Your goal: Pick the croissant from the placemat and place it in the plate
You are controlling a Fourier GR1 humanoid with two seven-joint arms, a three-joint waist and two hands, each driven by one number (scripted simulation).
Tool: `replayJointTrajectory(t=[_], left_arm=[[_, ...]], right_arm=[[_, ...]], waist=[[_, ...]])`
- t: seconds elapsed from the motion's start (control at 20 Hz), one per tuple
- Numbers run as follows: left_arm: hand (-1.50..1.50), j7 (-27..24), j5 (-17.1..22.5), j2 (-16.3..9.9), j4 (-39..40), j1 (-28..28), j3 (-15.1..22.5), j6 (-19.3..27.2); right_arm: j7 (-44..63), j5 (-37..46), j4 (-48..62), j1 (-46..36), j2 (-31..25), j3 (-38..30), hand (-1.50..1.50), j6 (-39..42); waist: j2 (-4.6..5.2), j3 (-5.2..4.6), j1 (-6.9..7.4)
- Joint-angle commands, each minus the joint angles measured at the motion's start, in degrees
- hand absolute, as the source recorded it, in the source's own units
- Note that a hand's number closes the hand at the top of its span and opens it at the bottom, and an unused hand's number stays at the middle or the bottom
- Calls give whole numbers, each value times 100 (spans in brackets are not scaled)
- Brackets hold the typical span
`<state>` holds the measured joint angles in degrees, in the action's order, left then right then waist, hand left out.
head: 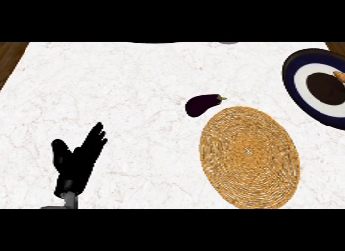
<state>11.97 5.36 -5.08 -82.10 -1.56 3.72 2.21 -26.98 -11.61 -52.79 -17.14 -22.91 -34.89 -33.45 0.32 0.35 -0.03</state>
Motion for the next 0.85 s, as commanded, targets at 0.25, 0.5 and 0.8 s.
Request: replayJointTrajectory(t=[0.25,0.5,0.8], left_arm=[[0,204,-94,71,-1,191,-30,35],[0,300,-105,153,26,291,-94,76],[0,220,-100,88,371,542,-272,-46]], right_arm=[[-1466,-260,1146,385,44,-39,-150,950],[-1078,-143,411,885,434,416,-150,602],[-1367,-215,170,1297,896,600,-150,422]], waist=[[-28,-32,20],[-34,-36,-1],[-34,-36,-12]])
